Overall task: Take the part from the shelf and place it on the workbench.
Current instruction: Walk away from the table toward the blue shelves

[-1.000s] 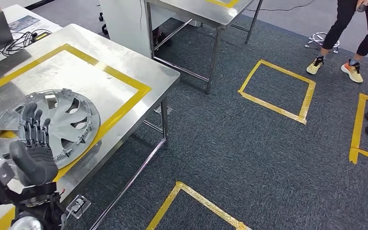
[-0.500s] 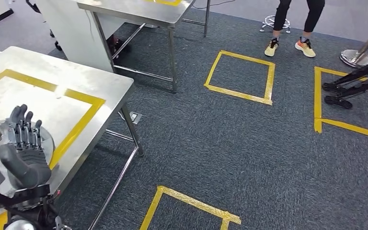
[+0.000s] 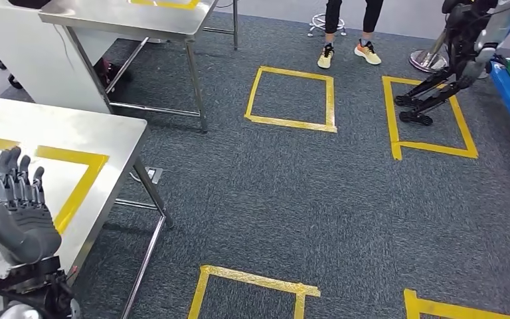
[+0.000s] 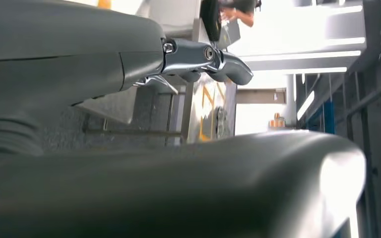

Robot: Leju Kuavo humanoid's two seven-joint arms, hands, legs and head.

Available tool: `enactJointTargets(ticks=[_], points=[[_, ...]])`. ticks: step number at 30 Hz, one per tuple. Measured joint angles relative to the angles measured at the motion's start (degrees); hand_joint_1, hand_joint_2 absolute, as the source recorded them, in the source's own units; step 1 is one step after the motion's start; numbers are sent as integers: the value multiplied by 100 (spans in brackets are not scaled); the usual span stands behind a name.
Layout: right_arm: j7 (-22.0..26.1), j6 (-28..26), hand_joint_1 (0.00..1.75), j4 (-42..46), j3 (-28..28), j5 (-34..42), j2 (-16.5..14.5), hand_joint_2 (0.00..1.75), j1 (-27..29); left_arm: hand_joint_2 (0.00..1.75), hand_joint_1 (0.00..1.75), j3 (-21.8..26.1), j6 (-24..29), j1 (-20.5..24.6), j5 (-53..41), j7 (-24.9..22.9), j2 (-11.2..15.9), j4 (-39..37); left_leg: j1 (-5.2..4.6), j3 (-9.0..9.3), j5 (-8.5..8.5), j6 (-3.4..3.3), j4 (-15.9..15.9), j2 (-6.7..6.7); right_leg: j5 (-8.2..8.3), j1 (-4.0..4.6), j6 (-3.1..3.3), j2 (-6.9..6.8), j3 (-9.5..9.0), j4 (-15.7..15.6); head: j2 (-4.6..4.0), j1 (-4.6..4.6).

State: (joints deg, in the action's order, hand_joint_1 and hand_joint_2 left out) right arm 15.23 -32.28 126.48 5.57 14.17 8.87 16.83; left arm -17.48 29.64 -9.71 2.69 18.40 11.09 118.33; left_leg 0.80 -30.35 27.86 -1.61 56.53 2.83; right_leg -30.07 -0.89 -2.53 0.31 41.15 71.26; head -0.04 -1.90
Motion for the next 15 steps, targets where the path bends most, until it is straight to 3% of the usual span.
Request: enactJointTargets(ticks=[2,4,5,7,8,10,11,13,14,15], points=[[0,-45,0,3,2,-27,1,0,-2,0,0,5,-1,-1,-47,-13,-1,3,-5,48,40,23,4,147,316,27,32,-220,-382,-730,0,-38],[-5,-63,0,29,27,-27,2,0,2,0,0,24,77,-13,-135,-57,-2,18,-30,94,86,73,10,283,444,87,102,-433,-698,-1276,0,-60],[-8,-52,0,49,55,-15,2,0,13,0,0,39,129,-23,-172,-93,-4,25,-38,110,105,101,9,349,429,116,137,-460,-733,-1365,0,-61],[-9,5,0,95,138,31,-2,0,61,0,0,78,198,-32,-197,-159,-12,35,-30,137,140,162,6,448,439,127,207,-307,-741,-1397,0,-49],[-7,40,0,114,185,55,-9,0,84,0,0,97,207,-30,-185,-182,-18,35,-13,137,182,192,42,378,449,118,238,-235,-768,-1431,0,-38],[-4,99,0,140,255,79,-28,0,93,0,0,128,191,-28,-147,-200,-24,33,15,-16,406,233,418,55,481,86,306,-96,-862,-1494,0,3],[-10,119,0,143,273,71,-42,0,84,0,0,134,169,-32,-119,-193,-25,26,21,-189,568,238,770,-120,485,86,325,-29,-871,-1501,0,39],[-53,136,0,140,282,26,-60,0,72,0,0,137,115,-39,-50,-143,-25,6,21,-586,798,250,1483,-250,485,88,345,126,-871,-1496,0,101],[-78,136,0,138,282,-2,-66,0,72,0,0,138,91,-41,-20,-113,-25,-2,22,-697,769,254,1620,-264,480,89,342,210,-872,-1489,0,120],[-99,134,0,135,282,-25,-67,0,72,0,0,140,73,-40,-2,-90,-24,-7,28,-705,629,256,1537,-279,473,86,335,298,-875,-1476,0,135]])
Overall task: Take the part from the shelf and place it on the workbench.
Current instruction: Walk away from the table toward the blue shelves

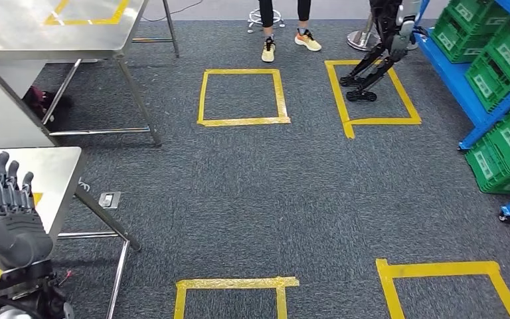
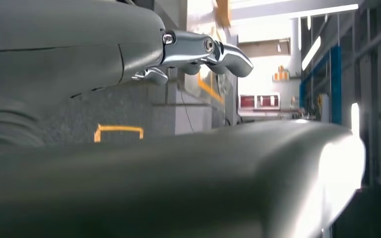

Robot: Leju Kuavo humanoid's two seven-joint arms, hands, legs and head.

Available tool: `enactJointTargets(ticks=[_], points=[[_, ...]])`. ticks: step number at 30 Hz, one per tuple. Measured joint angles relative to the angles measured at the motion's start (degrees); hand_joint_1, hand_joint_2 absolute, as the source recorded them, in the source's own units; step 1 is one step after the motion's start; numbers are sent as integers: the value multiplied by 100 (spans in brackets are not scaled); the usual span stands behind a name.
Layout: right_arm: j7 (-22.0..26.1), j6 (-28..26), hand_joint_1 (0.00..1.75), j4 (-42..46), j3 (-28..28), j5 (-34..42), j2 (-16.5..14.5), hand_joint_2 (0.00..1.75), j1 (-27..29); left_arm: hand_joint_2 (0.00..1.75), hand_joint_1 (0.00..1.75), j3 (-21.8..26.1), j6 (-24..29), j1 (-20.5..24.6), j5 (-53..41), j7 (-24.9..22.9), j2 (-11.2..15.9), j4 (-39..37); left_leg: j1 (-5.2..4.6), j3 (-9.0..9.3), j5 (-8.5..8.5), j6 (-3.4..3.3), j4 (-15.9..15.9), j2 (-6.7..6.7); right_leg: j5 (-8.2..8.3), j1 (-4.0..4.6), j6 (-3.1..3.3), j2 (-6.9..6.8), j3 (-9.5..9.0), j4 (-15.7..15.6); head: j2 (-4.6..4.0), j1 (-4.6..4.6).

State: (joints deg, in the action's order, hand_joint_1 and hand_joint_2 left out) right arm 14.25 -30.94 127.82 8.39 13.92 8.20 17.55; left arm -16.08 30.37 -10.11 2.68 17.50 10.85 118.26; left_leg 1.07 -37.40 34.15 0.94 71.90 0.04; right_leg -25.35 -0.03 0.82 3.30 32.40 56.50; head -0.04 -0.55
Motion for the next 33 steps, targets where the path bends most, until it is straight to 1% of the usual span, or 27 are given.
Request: enactJointTargets(ticks=[1,2,3,5,7,8,9,11,12,13,14,15,16,17,19,20,21,22,23,25,27,28,29,30,31,32,33], points=[[-16,-2,0,-2,0,-12,-2,0,-1,0,0,3,-10,1,7,12,1,-1,11,92,-216,-1,-284,-36,-14,-7,-14,88,-2,23,0,13],[-25,-4,0,-3,1,-18,-5,0,-1,0,0,7,-16,3,10,17,1,-2,33,237,-417,-1,-656,-142,-34,-16,-36,170,4,57,0,28],[-37,-8,0,-3,3,-19,-8,0,-3,0,0,11,-18,1,9,16,2,-1,56,381,-535,-2,-1003,-271,-61,-15,-69,252,28,110,0,43],[-65,-15,0,-2,18,-11,-11,0,8,0,0,15,-16,-4,2,-7,2,4,67,547,-568,-29,-1328,-432,-87,-30,-149,394,95,172,0,48],[-83,-18,0,-2,44,0,-15,0,43,0,0,18,-12,-2,-11,-36,2,9,44,595,-554,-95,-1346,-337,-72,-63,-228,523,184,169,0,35],[-87,-18,0,-3,57,4,-17,0,63,0,0,19,-10,3,-17,-43,2,11,42,618,-564,-131,-1361,-269,-85,-67,-256,484,223,198,0,31],[-86,-17,0,-3,68,4,-19,0,75,0,0,19,-10,4,-23,-46,1,15,42,628,-574,-168,-1377,-200,-142,-61,-277,350,289,301,0,4],[-86,-16,0,-5,86,6,-20,0,73,0,0,20,-10,-3,-31,-47,0,23,18,639,-576,-230,-1399,-52,-426,-46,-302,-56,549,850,0,-76],[-86,-15,0,-9,92,7,-20,0,69,0,0,20,-9,-9,-33,-46,-1,27,-3,638,-566,-254,-1399,28,-601,-49,-313,-194,746,1238,0,-114],[-87,-13,0,-16,95,9,-22,0,71,0,0,20,-9,-13,-34,-48,-1,27,-24,638,-555,-270,-1398,111,-731,-57,-318,-252,919,1581,0,-135],[-87,-11,0,-24,95,12,-25,0,78,0,0,20,-8,-14,-34,-49,-1,27,-41,642,-543,-280,-1398,193,-768,-61,-315,-273,1016,1772,0,-149],[-88,-10,0,-30,96,14,-25,0,84,0,0,19,-7,-14,-34,-50,-1,27,-54,650,-530,-284,-1398,273,-704,-59,-304,-283,1007,1752,0,-163],[-89,-9,0,-33,98,16,-25,0,88,0,0,19,-5,-13,-34,-51,-1,27,-64,666,-513,-284,-1398,350,-550,-49,-280,-310,875,1498,0,-177],[-89,-9,0,-33,101,18,-25,0,88,0,0,19,-4,-12,-34,-51,-1,28,-72,689,-495,-279,-1398,422,-363,-23,-241,-410,660,1100,0,-190],[-89,-9,0,-32,113,18,-26,0,78,0,0,20,-3,-11,-34,-51,0,31,-92,733,-453,-246,-1397,552,-147,58,-158,-664,285,402,0,-196],[-90,-9,0,-31,122,17,-26,0,74,0,0,19,-3,-11,-35,-53,0,33,-95,750,-436,-223,-1399,611,-128,95,-122,-739,210,243,0,-195],[-91,-10,0,-30,132,16,-26,0,72,0,0,18,-3,-11,-36,-58,-1,33,-95,766,-422,-198,-1407,671,-145,120,-99,-723,204,200,0,-195],[-92,-10,0,-28,139,15,-26,0,77,0,0,17,-3,-8,-38,-66,-1,36,-90,794,-409,-173,-1424,735,-137,131,-74,-643,200,169,0,-198],[-92,-10,0,-28,146,17,-26,0,87,0,0,16,-3,-3,-45,-75,-1,41,-81,813,-385,-145,-1421,728,-118,116,-54,-570,144,117,0,-202],[-84,-10,0,-27,152,30,-32,0,90,0,0,15,-3,1,-68,-93,3,55,-64,751,-229,-98,-1198,463,-66,67,-10,-430,2,-1,0,-186],[-76,-7,0,-33,152,49,-44,0,74,0,0,12,5,-11,-82,-117,9,55,-39,429,66,-65,-542,118,-44,30,26,-296,-60,-39,0,-111],[-77,-5,0,-39,150,57,-51,0,69,0,0,12,16,-17,-84,-127,13,50,-28,230,186,-50,-187,52,-45,26,35,-219,-59,-37,0,-72],[-78,-3,0,-48,148,64,-58,0,69,0,0,11,29,-22,-85,-133,14,45,-17,77,216,-38,41,26,-53,24,36,-137,-60,-33,0,-41],[-79,-1,0,-57,146,70,-65,0,69,0,0,10,42,-23,-85,-125,14,40,-5,12,140,-28,71,15,-63,19,28,-51,-64,-23,0,-23],[-78,2,0,-66,146,77,-69,0,66,0,0,10,54,-22,-78,-101,15,35,9,57,-39,-21,-117,-6,-77,9,8,38,-69,-6,0,-14],[-77,5,0,-74,146,86,-72,0,62,0,0,11,66,-21,-62,-48,14,32,32,185,-275,-7,-470,-76,-100,-4,-20,124,-71,26,0,-2],[-73,10,0,-80,146,95,-74,0,57,0,0,11,75,-20,-38,37,12,28,59,327,-429,9,-821,-222,-128,-15,-56,205,-60,66,0,13]])
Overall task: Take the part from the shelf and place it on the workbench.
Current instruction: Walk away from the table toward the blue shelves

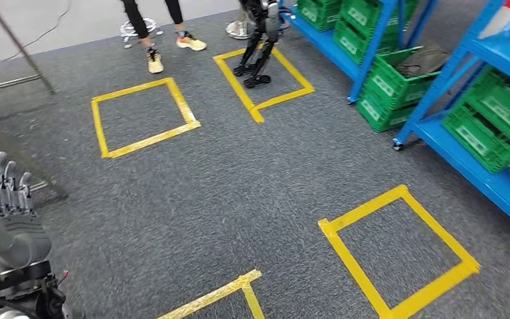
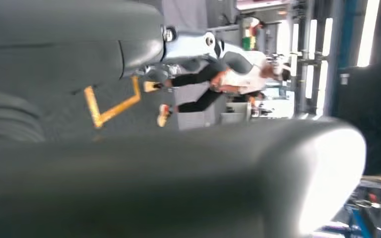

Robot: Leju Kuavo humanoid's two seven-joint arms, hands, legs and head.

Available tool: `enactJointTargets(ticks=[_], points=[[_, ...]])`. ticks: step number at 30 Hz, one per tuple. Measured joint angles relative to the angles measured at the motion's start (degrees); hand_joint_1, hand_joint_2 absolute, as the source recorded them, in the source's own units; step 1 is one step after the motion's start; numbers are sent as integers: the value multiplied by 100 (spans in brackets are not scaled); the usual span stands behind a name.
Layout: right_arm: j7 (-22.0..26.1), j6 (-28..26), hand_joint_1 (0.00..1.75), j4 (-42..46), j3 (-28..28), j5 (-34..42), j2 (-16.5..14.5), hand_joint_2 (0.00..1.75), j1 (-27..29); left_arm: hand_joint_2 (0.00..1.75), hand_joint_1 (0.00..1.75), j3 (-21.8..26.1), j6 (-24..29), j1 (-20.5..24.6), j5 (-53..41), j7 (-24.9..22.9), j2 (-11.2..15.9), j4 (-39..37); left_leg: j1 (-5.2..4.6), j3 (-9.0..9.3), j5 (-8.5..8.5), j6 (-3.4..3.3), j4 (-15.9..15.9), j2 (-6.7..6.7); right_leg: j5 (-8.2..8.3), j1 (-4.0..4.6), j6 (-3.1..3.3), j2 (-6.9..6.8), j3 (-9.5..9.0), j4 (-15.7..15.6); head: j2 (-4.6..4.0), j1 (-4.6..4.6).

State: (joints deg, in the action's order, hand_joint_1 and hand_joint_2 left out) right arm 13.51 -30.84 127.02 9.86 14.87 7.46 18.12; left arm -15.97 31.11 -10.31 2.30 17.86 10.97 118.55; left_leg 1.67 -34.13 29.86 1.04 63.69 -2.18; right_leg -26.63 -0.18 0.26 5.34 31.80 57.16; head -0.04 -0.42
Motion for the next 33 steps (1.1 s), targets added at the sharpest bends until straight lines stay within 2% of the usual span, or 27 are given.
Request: enactJointTargets(ticks=[1,2,3,5,6,7,9,10,11,12,13,14,16,17,18,20,21,23,24,25,26,27,28,29,30,31,33], points=[[3,7,0,-6,0,9,-1,0,-10,0,0,2,14,-5,28,106,-4,6,22,125,-92,6,-284,-138,-28,-9,-40,80,26,55,0,10],[8,15,0,-9,0,13,0,0,-21,0,0,4,34,-13,56,208,-9,16,31,210,-114,2,-448,-238,-43,-21,-82,150,64,95,0,16],[11,22,0,-11,1,14,1,0,-28,0,0,7,56,-18,79,284,-15,30,23,244,-75,-18,-484,-276,-42,-35,-123,220,108,112,0,17],[13,29,0,-15,3,14,2,0,-29,0,0,10,104,-23,129,365,-32,61,5,286,-91,-88,-515,-149,-26,-70,-197,324,192,112,0,7],[13,31,0,-16,4,22,3,0,-28,0,0,11,125,-20,167,396,-45,72,6,302,-99,-124,-535,-84,-52,-68,-223,257,238,158,0,-7],[20,51,0,-16,4,67,7,0,-38,0,0,13,148,-22,219,438,-65,83,7,318,-104,-161,-558,-9,-133,-59,-245,109,328,310,0,-41],[57,153,0,-21,-2,272,14,0,-70,0,0,22,201,-30,346,540,-106,96,-21,337,-94,-218,-578,148,-420,-44,-270,-277,644,931,0,-124],[86,217,0,-27,-7,397,18,0,-82,0,0,32,224,-35,408,584,-126,99,-43,338,-83,-242,-578,231,-560,-48,-276,-389,840,1305,0,-156],[113,265,0,-38,-13,492,16,0,-86,0,0,44,240,-37,466,612,-144,99,-62,343,-70,-257,-578,311,-624,-53,-277,-442,981,1568,0,-172],[135,292,0,-49,-18,548,15,0,-85,0,0,57,246,-37,516,627,-163,99,-78,353,-55,-267,-578,388,-593,-55,-271,-469,1033,1655,0,-184],[156,305,0,-58,-19,588,15,0,-84,0,0,72,252,-36,562,632,-181,99,-89,369,-38,-271,-578,460,-471,-51,-256,-487,976,1532,0,-194],[182,326,0,-64,-20,642,15,0,-85,0,0,86,258,-33,603,629,-196,99,-98,394,-19,-270,-578,526,-281,-37,-229,-532,816,1215,0,-207],[270,470,0,-67,-18,905,14,0,-91,0,0,114,270,-29,651,611,-220,100,-117,440,23,-249,-578,640,-23,31,-151,-761,439,485,0,-227],[337,620,0,-66,-15,1133,12,0,-92,0,0,124,273,-26,661,593,-228,101,-125,453,39,-230,-579,694,21,70,-113,-855,307,255,0,-230],[406,789,0,-66,-7,1375,10,0,-88,0,0,131,273,-23,663,574,-236,100,-130,462,51,-208,-583,749,8,104,-86,-897,250,156,0,-229],[515,1066,0,-64,23,1736,6,0,-58,0,0,134,272,-5,653,545,-250,99,-129,487,72,-155,-600,839,23,110,-37,-789,203,101,0,-222],[546,1132,0,-64,42,1815,3,0,-42,0,0,134,272,5,647,542,-257,97,-120,491,99,-127,-581,782,43,95,-15,-728,171,51,0,-216],[574,1186,0,-67,69,1876,-3,0,-35,0,0,137,272,16,627,541,-263,96,-98,347,291,-84,-239,496,78,45,35,-617,90,-44,0,-181],[578,1194,0,-71,76,1889,-11,0,-37,0,0,139,276,14,607,534,-265,92,-86,178,434,-70,97,345,80,36,48,-560,75,-58,0,-145],[576,1200,0,-79,83,1897,-19,0,-37,0,0,139,284,10,574,522,-265,87,-79,-35,575,-55,490,270,79,29,60,-498,72,-58,0,-109],[572,1202,0,-91,93,1901,-29,0,-32,0,0,138,296,7,534,502,-266,81,-73,-229,651,-42,808,247,77,25,62,-432,71,-56,0,-75],[566,1203,0,-104,111,1901,-42,0,-22,0,0,134,311,5,492,480,-267,75,-66,-353,631,-32,961,242,72,21,59,-367,66,-53,0,-50],[557,1203,0,-117,135,1885,-51,0,-11,0,0,130,327,6,457,462,-269,72,-58,-378,507,-25,906,237,64,13,49,-299,59,-47,0,-34],[539,1196,0,-127,162,1841,-61,0,-2,0,0,126,346,7,433,448,-273,70,-45,-295,300,-20,640,215,51,1,31,-227,51,-30,0,-22],[515,1174,0,-132,189,1763,-71,0,7,0,0,121,367,9,416,439,-278,70,-21,-149,88,-8,263,132,31,-12,2,-157,51,-1,0,-8],[480,1134,0,-134,214,1650,-80,0,12,0,0,115,389,11,404,428,-281,70,3,2,-46,0,-97,19,3,-15,-38,-88,70,49,0,11],[404,1025,0,-131,248,1388,-98,0,15,0,0,104,425,12,385,393,-286,73,21,193,-110,-26,-463,-139,-27,-25,-123,33,131,115,0,23]])
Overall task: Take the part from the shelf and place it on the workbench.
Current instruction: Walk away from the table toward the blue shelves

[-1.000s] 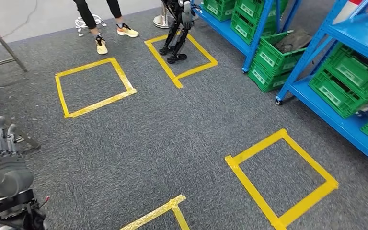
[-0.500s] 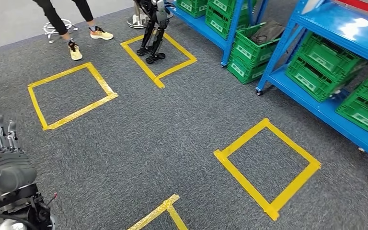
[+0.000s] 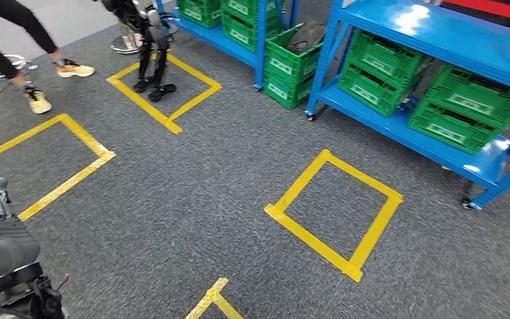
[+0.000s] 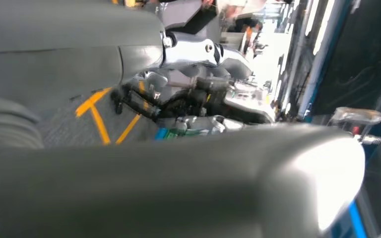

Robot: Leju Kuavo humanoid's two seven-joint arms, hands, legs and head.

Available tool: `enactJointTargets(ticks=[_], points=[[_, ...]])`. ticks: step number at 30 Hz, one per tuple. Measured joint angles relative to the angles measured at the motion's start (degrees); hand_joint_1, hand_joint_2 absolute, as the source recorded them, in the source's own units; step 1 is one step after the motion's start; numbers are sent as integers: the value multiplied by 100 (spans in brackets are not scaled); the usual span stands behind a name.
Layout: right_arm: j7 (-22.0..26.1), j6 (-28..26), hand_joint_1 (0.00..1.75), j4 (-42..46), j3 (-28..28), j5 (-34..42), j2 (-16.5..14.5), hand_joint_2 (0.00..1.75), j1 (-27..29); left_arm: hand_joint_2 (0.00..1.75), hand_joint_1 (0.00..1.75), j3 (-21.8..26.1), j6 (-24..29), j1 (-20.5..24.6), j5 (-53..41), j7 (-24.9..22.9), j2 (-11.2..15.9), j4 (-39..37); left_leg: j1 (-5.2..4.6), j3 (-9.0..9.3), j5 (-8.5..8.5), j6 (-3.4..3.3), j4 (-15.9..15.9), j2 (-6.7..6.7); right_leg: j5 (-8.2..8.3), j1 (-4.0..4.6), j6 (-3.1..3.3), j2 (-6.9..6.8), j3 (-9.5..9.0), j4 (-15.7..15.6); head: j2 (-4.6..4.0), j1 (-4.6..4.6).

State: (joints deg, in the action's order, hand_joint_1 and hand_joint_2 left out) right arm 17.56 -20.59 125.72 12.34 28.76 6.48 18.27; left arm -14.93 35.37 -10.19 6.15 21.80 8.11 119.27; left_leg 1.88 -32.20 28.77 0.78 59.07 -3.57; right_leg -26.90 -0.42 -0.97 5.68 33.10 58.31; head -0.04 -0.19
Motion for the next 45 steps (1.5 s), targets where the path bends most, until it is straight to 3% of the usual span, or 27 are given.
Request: enactJointTargets(ticks=[2,4,6,8,9,10,11,12,14,16,18,20,22,23,25,26,28,29,31,33,35,38,40,41,42,44,45], points=[[-59,-101,0,4,21,-190,-15,0,3,0,0,-6,15,5,-27,-44,-2,3,-17,46,11,-80,-20,70,19,-25,-75,104,82,-4,0,-13],[-89,-174,0,5,33,-280,-27,0,6,0,0,-9,19,14,-65,-74,-2,8,-14,70,-9,-156,-52,186,-48,-26,-132,-52,175,110,0,-48],[-104,-228,0,5,33,-326,-36,0,-9,0,0,-11,18,15,-92,-111,-2,16,-25,84,-11,-208,-72,301,-337,-18,-169,-367,409,620,0,-122],[-118,-267,0,5,32,-350,-43,0,-17,0,0,-11,16,11,-101,-151,-2,19,-55,82,5,-241,-70,424,-655,-29,-187,-496,762,1341,0,-184],[-123,-280,0,5,32,-357,-46,0,-12,0,0,-11,15,10,-101,-165,-2,19,-69,85,14,-250,-70,488,-700,-33,-183,-511,860,1542,0,-204],[-125,-294,0,5,32,-365,-49,0,-9,0,0,-12,15,11,-101,-182,-2,19,-81,92,25,-255,-69,548,-639,-32,-171,-519,856,1538,0,-223],[-127,-311,0,5,32,-374,-50,0,-7,0,0,-13,15,12,-101,-207,-2,19,-91,105,37,-256,-69,602,-488,-25,-148,-534,743,1317,0,-241],[-130,-332,0,5,31,-388,-50,0,-8,0,0,-13,13,15,-101,-242,-2,19,-101,122,50,-253,-69,655,-293,-8,-111,-587,545,935,0,-255],[-123,-308,0,12,28,-309,-49,0,-17,0,0,-13,5,19,-107,-312,-2,18,-127,151,81,-223,-69,743,-60,48,-32,-719,185,252,0,-267],[-77,-136,0,28,19,-44,-45,0,-22,0,0,-17,-8,27,-131,-356,-1,13,-133,167,99,-175,-80,819,-35,98,21,-746,72,30,0,-263],[-28,-15,0,48,8,118,-42,0,-6,0,0,-34,-17,54,-182,-391,1,11,-118,190,116,-118,-96,855,-5,94,67,-664,36,-39,0,-258],[-11,-39,0,72,1,84,-43,0,-3,0,0,-56,-21,91,-233,-426,9,17,-106,118,260,-67,113,687,35,54,123,-599,-76,-154,0,-231],[-15,-78,0,84,-6,54,-48,0,-16,0,0,-75,-21,100,-257,-462,27,19,-96,-197,551,-34,757,461,52,29,161,-532,-148,-202,0,-159],[-21,-91,0,84,-11,50,-49,0,-16,0,0,-84,-21,98,-268,-476,35,16,-94,-403,667,-20,1121,416,51,28,168,-490,-150,-202,0,-124],[-31,-114,0,84,-19,52,-52,0,-7,0,0,-104,-20,95,-328,-512,44,12,-89,-640,630,-5,1418,391,35,25,167,-392,-160,-199,0,-73],[-32,-114,0,84,-21,58,-52,0,-5,0,0,-114,-19,97,-383,-538,51,10,-85,-609,466,-5,1259,383,24,21,158,-340,-171,-194,0,-56],[-33,-104,0,84,-25,75,-53,0,-2,0,0,-131,-13,105,-497,-600,72,8,-62,-324,63,-13,546,271,-15,14,115,-240,-186,-158,0,-16],[-33,-98,0,84,-26,83,-53,0,-1,0,0,-139,-12,110,-530,-629,81,10,-49,-169,-44,-23,230,192,-42,18,82,-192,-171,-119,0,-2],[-37,-86,0,84,-27,89,-51,0,5,0,0,-155,-15,118,-551,-668,91,14,-51,-22,-69,-64,-40,101,-62,15,4,-105,-111,-67,0,2],[-39,-74,0,84,-29,87,-48,0,13,0,0,-169,-23,125,-555,-680,96,20,-57,3,-73,-123,-66,175,-58,-6,-65,-37,-42,-57,0,-10],[-35,-68,0,85,-29,78,-43,0,14,0,0,-185,-32,135,-552,-686,99,32,-39,30,-80,-180,-97,264,-175,-5,-122,-170,75,131,0,-49],[-31,-65,0,84,-31,66,-39,0,6,0,0,-205,-37,134,-546,-696,106,44,-55,43,-60,-251,-111,417,-649,-18,-186,-470,579,1134,0,-163],[-31,-66,0,80,-34,63,-42,0,15,0,0,-216,-37,130,-544,-710,110,43,-77,53,-37,-267,-110,528,-729,-32,-192,-511,800,1546,0,-205],[-31,-68,0,79,-35,61,-42,0,17,0,0,-224,-38,130,-544,-720,111,42,-86,66,-24,-268,-110,583,-615,-31,-180,-522,754,1440,0,-224],[-31,-70,0,78,-35,58,-42,0,17,0,0,-233,-38,131,-543,-731,113,42,-95,87,-9,-262,-110,637,-424,-22,-154,-558,597,1121,0,-242],[-32,-74,0,79,-36,54,-42,0,12,0,0,-249,-41,134,-543,-748,116,44,-116,133,26,-235,-110,736,-120,34,-68,-800,209,337,0,-264],[-32,-76,0,81,-37,51,-42,0,9,0,0,-254,-43,134,-543,-753,120,46,-123,151,42,-213,-112,783,-55,69,-28,-890,89,83,0,-267]])
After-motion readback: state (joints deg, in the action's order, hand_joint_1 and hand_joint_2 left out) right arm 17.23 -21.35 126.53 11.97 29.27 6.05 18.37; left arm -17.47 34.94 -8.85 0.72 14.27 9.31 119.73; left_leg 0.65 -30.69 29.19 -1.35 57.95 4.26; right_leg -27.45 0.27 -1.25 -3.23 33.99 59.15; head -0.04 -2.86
